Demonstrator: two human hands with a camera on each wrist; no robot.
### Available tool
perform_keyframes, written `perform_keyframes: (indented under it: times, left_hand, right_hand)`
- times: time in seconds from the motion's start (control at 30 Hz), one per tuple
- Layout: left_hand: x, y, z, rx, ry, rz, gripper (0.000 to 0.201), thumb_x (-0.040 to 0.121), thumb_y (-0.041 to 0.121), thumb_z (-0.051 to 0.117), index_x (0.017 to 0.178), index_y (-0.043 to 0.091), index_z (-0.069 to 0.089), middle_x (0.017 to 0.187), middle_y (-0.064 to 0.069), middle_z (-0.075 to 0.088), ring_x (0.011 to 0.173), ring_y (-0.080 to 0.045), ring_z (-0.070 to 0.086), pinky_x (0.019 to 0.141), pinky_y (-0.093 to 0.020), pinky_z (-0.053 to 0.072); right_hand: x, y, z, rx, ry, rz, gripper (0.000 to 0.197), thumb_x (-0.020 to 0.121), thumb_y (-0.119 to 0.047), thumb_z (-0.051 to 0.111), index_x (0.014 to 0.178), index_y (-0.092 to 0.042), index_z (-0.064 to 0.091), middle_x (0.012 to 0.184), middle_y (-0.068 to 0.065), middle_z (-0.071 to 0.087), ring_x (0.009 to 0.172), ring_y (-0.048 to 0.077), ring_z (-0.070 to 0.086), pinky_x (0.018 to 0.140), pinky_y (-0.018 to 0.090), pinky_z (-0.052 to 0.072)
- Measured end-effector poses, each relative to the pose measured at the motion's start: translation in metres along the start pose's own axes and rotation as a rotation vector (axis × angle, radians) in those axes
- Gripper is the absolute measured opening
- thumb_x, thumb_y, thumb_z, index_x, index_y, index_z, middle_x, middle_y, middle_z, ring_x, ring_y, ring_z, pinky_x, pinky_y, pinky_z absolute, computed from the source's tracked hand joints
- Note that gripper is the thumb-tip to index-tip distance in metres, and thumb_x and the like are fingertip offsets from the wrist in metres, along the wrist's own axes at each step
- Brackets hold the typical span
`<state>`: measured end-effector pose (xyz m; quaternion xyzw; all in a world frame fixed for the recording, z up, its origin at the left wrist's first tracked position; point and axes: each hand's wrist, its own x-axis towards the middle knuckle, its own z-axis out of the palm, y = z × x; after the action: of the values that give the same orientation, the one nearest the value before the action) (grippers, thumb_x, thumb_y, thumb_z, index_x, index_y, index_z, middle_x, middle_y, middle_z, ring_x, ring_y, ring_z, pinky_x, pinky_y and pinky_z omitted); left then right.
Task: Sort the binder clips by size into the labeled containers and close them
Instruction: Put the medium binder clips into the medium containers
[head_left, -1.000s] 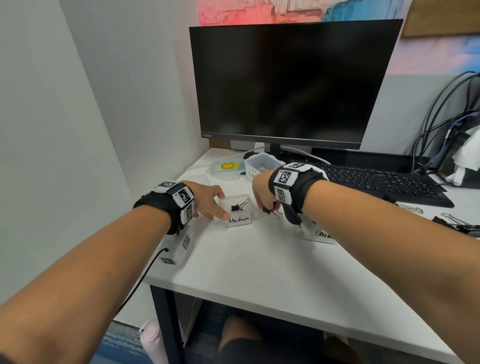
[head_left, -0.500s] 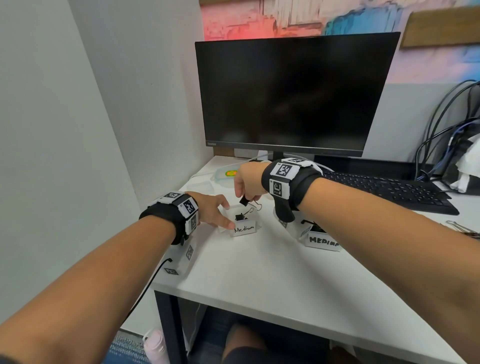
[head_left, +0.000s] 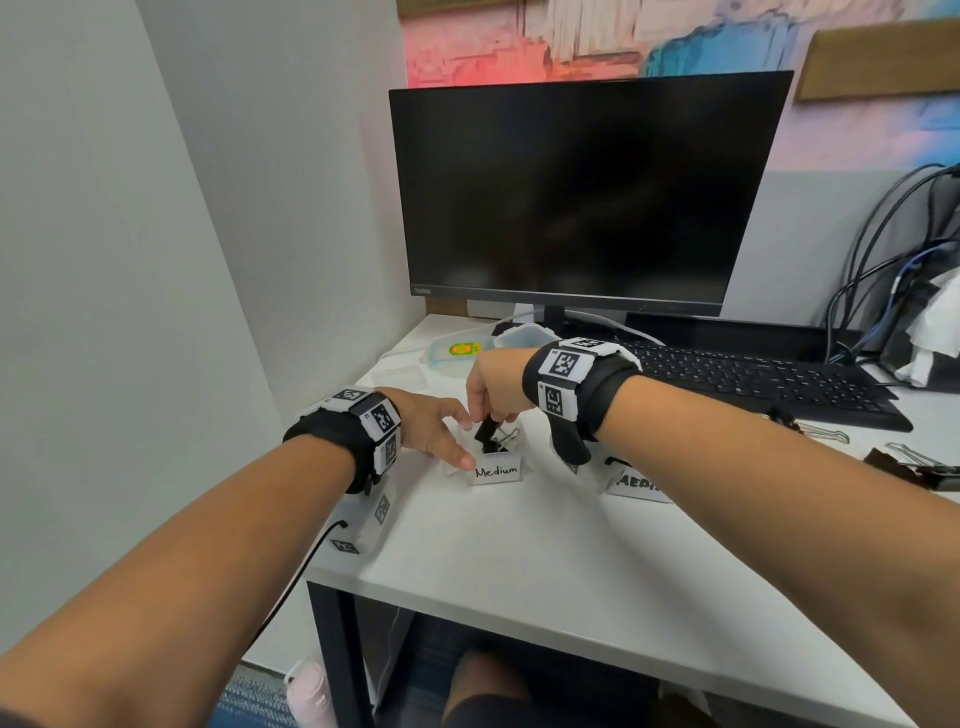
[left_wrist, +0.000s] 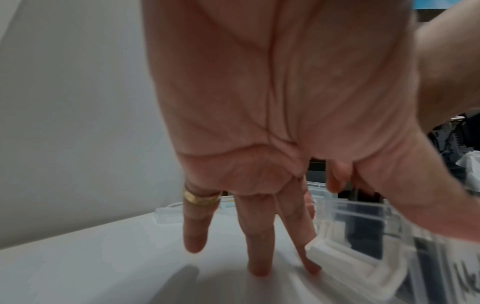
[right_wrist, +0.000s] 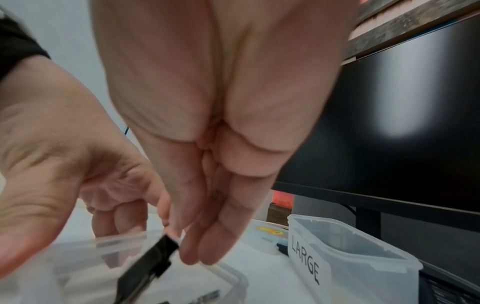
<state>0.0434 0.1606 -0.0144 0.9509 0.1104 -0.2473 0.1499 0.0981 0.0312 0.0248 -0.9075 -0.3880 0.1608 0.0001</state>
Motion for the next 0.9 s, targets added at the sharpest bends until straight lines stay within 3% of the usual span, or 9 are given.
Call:
perform_keyframes:
  times: [0.07,0.17,0.2,0.3,0.43,0.53,0.67,0.83,0.9]
  left_hand:
    - [0.0,0.001,0.001,0.039,0.024,-0.012,0.071,0.069,0.06,0.071,0.127,0.033,0.041,0.127,0.01,0.058,0.121,-0.015,0.051,0.101,-0.029,0.033]
    - [0.002,0.0,0.003,0.068,0.052,-0.016,0.075,0.051,0.068,0.066,0.114,0.033,0.048,0.122,0.008,0.061,0.118,-0.015,0.052,0.106,-0.036,0.036]
    - [0.003,0.0,0.003,0.066,0.051,-0.012,0.075,0.048,0.07,0.066,0.111,0.033,0.048,0.121,0.009,0.062,0.117,-0.015,0.053,0.106,-0.037,0.036]
    - [0.006,0.0,0.004,0.064,0.037,0.009,0.081,0.037,0.076,0.064,0.105,0.035,0.049,0.117,0.012,0.064,0.115,-0.015,0.054,0.107,-0.038,0.035]
    - [0.005,0.003,0.004,0.064,0.029,0.021,0.071,0.04,0.075,0.066,0.097,0.036,0.05,0.117,0.006,0.067,0.115,-0.017,0.057,0.106,-0.036,0.036]
    - [0.002,0.006,0.004,0.075,0.024,0.022,0.065,0.047,0.071,0.065,0.098,0.035,0.048,0.118,0.004,0.067,0.116,-0.018,0.057,0.105,-0.035,0.037]
    - [0.003,0.006,0.003,0.106,0.016,0.02,0.084,0.037,0.077,0.062,0.108,0.035,0.047,0.117,0.006,0.067,0.115,-0.016,0.057,0.106,-0.036,0.036]
    - [0.001,0.007,0.001,0.139,0.008,0.001,0.082,0.04,0.079,0.06,0.11,0.039,0.044,0.12,0.006,0.066,0.117,-0.015,0.054,0.106,-0.036,0.035]
    - [0.002,0.006,0.002,0.134,0.009,0.005,0.083,0.038,0.079,0.06,0.108,0.039,0.045,0.12,0.006,0.066,0.116,-0.015,0.055,0.107,-0.037,0.035]
  right_hand:
    - [-0.001,0.001,0.003,0.038,0.003,-0.002,0.026,0.092,-0.004,0.053,0.114,-0.012,0.066,0.11,0.008,0.069,0.082,0.017,0.063,0.087,0.031,0.054]
    - [-0.003,0.003,0.003,-0.001,0.04,-0.001,0.028,0.091,-0.001,0.052,0.113,-0.011,0.067,0.105,0.007,0.07,0.082,0.018,0.061,0.072,0.024,0.053]
    - [-0.004,0.003,0.003,-0.049,0.038,-0.001,0.03,0.089,0.0,0.054,0.113,-0.012,0.068,0.104,0.006,0.069,0.083,0.016,0.06,0.072,0.023,0.052]
    - [-0.005,0.004,0.004,-0.188,-0.031,0.006,0.03,0.092,-0.005,0.056,0.117,-0.016,0.069,0.118,0.001,0.067,0.097,0.014,0.061,0.091,0.026,0.049]
    - [-0.01,0.004,0.008,-0.405,-0.108,0.018,0.035,0.097,-0.015,0.049,0.129,-0.019,0.06,0.134,0.001,0.058,0.125,0.021,0.053,0.103,0.028,0.041]
    - [-0.013,0.005,0.011,-0.44,-0.149,0.025,0.035,0.098,-0.02,0.049,0.131,-0.018,0.058,0.134,0.0,0.056,0.124,0.019,0.052,0.104,0.029,0.041]
    - [-0.013,0.012,0.008,-0.308,-0.099,-0.019,0.036,0.095,-0.009,0.051,0.127,-0.023,0.061,0.127,-0.003,0.061,0.114,0.015,0.056,0.096,0.027,0.044]
    - [-0.015,0.007,0.008,-0.36,-0.09,-0.084,0.055,0.096,-0.001,0.04,0.141,-0.031,0.044,0.134,-0.002,0.054,0.125,0.019,0.048,0.097,0.028,0.042]
    - [-0.014,0.006,0.008,-0.407,-0.109,-0.072,0.054,0.096,-0.001,0.038,0.142,-0.029,0.044,0.141,0.0,0.048,0.128,0.021,0.045,0.101,0.029,0.04]
